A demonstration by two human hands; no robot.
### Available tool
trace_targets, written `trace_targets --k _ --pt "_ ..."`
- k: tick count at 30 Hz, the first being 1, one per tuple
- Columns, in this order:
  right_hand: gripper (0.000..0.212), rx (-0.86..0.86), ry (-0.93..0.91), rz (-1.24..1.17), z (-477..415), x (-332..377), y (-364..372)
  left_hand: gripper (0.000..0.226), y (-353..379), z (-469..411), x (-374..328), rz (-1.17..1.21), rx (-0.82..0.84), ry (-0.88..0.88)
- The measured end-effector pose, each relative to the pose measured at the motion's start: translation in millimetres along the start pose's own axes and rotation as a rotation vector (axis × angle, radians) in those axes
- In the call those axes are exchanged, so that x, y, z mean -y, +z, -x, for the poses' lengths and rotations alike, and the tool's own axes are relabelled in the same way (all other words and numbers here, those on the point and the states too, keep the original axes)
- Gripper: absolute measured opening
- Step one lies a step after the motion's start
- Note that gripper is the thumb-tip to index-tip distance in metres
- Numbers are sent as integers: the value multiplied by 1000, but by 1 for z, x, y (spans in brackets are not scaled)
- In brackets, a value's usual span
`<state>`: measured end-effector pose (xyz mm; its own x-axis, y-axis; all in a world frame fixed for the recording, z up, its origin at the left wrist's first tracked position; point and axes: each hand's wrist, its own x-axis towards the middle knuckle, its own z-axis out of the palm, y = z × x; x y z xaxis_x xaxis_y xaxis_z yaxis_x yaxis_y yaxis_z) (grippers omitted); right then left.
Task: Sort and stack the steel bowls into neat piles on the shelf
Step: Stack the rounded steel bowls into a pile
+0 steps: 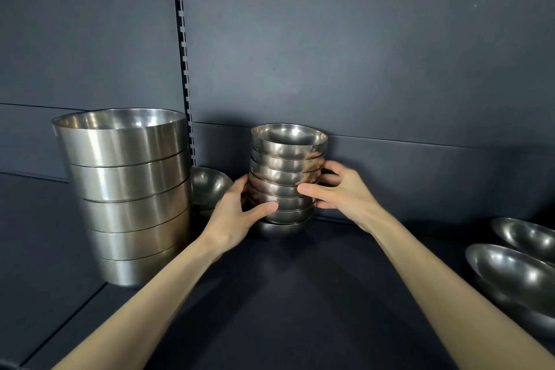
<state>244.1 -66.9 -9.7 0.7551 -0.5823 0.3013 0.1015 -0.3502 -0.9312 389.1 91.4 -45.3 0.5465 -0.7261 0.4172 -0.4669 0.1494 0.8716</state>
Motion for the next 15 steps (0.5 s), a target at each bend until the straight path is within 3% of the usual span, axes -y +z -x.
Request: trace_targets --k 15 --pt "43 -143 31 52 55 2 -61 39 62 2 -12 22 171 49"
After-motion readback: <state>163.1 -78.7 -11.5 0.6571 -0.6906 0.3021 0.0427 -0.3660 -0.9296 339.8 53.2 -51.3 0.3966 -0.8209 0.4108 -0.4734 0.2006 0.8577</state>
